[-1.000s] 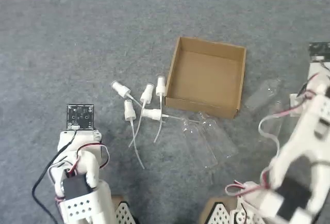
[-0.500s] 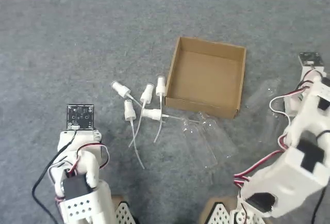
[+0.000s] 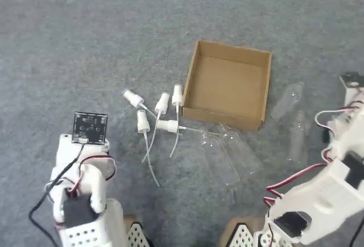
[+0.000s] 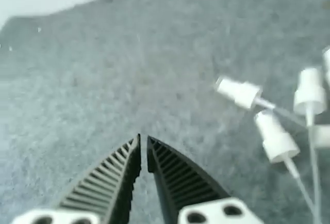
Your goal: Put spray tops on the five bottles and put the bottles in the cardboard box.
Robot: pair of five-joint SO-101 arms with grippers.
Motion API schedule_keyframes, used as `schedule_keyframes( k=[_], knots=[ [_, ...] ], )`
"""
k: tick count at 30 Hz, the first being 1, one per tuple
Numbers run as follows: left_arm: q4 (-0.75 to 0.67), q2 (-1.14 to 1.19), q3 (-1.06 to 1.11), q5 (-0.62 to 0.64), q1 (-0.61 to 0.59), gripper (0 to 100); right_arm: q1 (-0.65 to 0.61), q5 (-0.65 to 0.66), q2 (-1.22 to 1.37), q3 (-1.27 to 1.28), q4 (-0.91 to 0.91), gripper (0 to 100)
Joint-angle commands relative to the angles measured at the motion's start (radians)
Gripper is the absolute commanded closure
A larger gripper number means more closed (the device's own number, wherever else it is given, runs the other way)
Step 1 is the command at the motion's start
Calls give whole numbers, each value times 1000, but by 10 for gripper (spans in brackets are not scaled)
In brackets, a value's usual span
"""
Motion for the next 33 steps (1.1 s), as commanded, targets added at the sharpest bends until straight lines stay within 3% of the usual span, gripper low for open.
schedule_keyframes(
  k=[1,7,16,24,33],
  knots=[
    [130,304,-369,-3,98,987,84,78,-21,-37,5,989],
    [213,878,-691,123,310,987,96,81,-21,-35,5,989],
    [-55,1438,-785,325,338,856,94,81,-16,-35,2,986],
    [-238,1649,-794,404,331,856,94,81,-12,-35,-1,986],
    [-298,1758,-791,414,321,859,93,81,-10,-34,4,985]
  ],
)
